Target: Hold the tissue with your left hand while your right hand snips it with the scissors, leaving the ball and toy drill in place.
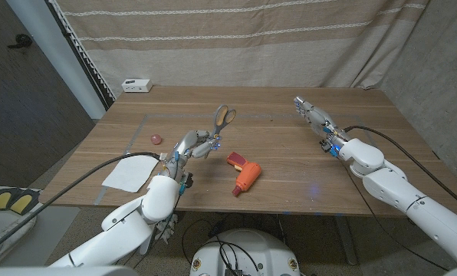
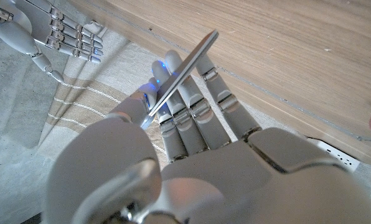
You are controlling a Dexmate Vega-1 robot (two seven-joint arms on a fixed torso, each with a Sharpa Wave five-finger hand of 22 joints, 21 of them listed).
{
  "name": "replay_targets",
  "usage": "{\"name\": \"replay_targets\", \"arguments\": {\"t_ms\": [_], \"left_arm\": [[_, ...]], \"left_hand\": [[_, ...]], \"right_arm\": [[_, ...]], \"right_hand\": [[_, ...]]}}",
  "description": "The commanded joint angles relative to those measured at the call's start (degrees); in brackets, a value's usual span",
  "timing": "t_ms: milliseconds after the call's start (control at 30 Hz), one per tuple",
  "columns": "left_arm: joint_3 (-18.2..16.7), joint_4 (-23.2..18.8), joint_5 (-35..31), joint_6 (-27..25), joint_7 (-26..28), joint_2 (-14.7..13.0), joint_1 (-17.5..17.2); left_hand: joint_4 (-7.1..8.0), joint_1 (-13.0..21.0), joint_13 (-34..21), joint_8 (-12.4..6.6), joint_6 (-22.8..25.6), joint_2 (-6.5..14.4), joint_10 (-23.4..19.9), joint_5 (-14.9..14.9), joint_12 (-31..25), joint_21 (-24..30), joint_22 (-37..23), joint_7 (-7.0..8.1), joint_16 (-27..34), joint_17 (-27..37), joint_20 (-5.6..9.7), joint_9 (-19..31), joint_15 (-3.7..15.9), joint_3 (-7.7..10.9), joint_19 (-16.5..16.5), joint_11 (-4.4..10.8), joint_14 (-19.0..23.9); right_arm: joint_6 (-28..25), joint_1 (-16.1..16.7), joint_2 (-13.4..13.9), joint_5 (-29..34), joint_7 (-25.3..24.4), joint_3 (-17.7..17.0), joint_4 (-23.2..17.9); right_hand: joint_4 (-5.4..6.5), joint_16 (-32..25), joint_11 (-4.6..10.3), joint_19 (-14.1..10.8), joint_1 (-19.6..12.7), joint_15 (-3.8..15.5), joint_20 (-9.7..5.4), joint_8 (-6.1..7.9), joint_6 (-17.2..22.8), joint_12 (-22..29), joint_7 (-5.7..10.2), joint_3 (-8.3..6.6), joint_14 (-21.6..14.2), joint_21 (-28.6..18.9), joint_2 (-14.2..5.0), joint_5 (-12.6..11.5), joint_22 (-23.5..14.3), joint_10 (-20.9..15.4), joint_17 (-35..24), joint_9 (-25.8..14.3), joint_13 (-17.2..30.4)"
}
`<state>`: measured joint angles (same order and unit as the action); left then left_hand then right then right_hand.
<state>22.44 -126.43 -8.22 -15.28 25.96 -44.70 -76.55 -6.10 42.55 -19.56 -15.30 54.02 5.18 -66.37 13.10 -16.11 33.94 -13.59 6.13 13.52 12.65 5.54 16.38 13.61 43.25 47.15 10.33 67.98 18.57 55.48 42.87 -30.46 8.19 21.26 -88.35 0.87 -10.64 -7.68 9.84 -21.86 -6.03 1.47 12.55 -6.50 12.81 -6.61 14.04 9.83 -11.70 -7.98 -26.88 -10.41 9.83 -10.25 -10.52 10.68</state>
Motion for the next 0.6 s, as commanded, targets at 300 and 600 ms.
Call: {"name": "replay_targets", "arguments": {"t_ms": [300,600], "left_arm": [[4.27,0.47,-9.70,-3.09,2.66,-0.19,3.97],[5.94,1.67,-15.18,-4.18,5.67,1.63,4.81]], "left_hand": [[-0.49,0.00,-0.35,-0.42,0.31,0.14,-2.12,-0.13,-0.48,0.35,0.05,0.93,0.17,0.41,4.94,0.55,-0.08,0.10,-0.63,1.46,0.61],[-0.59,-0.07,-0.46,-0.42,0.23,-0.03,-1.97,-0.14,-0.48,0.44,0.06,1.11,0.10,0.43,4.91,0.69,-0.09,0.02,-0.76,1.46,0.54]], "right_arm": [[0.04,1.03,1.16,-1.08,0.76,-1.06,-0.68],[0.67,1.12,1.27,-1.62,1.42,-1.43,-0.89]], "right_hand": [[-0.12,-0.41,-0.47,2.90,-0.74,0.27,0.44,0.34,0.56,0.46,-0.16,-0.42,7.30,-0.37,-0.20,0.43,-0.14,1.61,-0.10,-0.22,0.08],[-0.15,-0.38,-0.45,2.81,-0.79,0.28,0.47,0.28,0.60,0.46,-0.16,-0.46,7.24,-0.38,-0.19,0.47,-0.14,1.53,-0.10,-0.23,0.08]]}}
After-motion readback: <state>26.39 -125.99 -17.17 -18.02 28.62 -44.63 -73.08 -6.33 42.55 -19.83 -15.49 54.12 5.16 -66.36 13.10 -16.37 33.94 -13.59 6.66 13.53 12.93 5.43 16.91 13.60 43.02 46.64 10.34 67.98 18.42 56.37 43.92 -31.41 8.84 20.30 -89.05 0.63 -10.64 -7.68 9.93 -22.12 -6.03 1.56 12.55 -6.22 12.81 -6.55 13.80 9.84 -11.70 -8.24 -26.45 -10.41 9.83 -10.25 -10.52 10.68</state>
